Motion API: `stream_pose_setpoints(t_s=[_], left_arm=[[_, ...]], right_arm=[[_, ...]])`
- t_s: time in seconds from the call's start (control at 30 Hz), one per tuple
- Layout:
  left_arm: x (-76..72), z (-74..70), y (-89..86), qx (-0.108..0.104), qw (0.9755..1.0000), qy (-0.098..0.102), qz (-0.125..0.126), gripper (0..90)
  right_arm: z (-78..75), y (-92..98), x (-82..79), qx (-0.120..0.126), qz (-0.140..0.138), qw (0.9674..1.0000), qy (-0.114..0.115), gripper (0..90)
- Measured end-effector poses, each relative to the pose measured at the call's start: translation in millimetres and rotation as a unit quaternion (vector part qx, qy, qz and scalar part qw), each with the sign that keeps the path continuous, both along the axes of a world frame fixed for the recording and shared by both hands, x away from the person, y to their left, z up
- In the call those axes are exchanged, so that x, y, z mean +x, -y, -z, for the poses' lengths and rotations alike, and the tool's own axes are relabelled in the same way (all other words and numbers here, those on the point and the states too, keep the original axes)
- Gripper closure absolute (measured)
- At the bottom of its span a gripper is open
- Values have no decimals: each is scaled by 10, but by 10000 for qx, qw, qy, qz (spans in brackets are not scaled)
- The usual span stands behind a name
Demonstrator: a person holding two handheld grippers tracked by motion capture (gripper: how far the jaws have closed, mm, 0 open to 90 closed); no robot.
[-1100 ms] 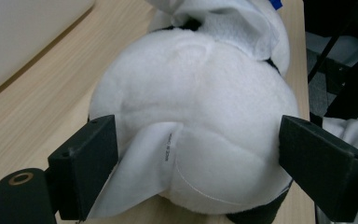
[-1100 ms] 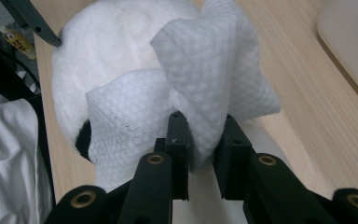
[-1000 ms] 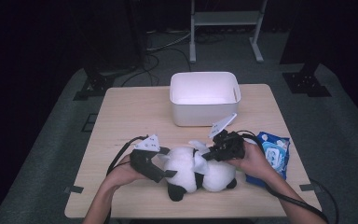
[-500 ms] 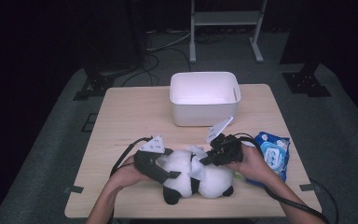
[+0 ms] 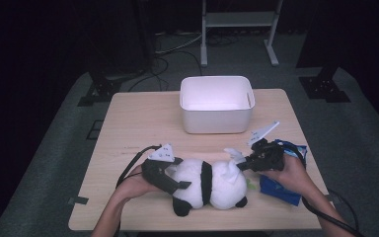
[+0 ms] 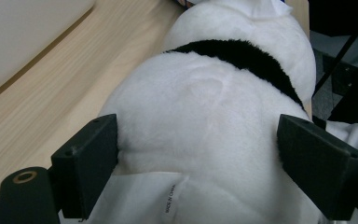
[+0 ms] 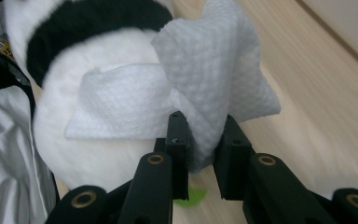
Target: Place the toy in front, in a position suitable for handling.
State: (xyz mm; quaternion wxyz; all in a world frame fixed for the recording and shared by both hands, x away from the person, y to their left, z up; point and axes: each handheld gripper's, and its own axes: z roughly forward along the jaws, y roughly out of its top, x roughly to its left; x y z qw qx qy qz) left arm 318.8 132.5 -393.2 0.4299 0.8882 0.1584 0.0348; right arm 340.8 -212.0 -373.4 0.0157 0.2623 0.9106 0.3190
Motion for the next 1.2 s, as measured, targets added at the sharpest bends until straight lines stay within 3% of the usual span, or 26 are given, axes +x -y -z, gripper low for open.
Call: stream_pose_setpoints(t_s=[0.2,0.33,0.7,0.9,1.07,1.2], left_arm=[[5,0,2,12,10000,-10,10,133],[1,-1,8,33,10000,0,2,132],[-3,-6,20,69,10000,6,-47,111],[-1,-32,43,84,9999,-99,-55,76],[51,-78,57,137,9998,-168,43,69],[112,-104,104,210,9994,-228,132,60]], right_arm=[[222,222,-39,-52,214,9994,-260,765],[225,207,-47,-17,209,9995,-247,765],[-52,-232,40,56,-151,9998,100,765],[-121,-535,-28,65,-621,9978,212,764],[-114,-678,-95,94,-901,9957,188,765],[-97,-659,-73,161,-858,9961,90,765]])
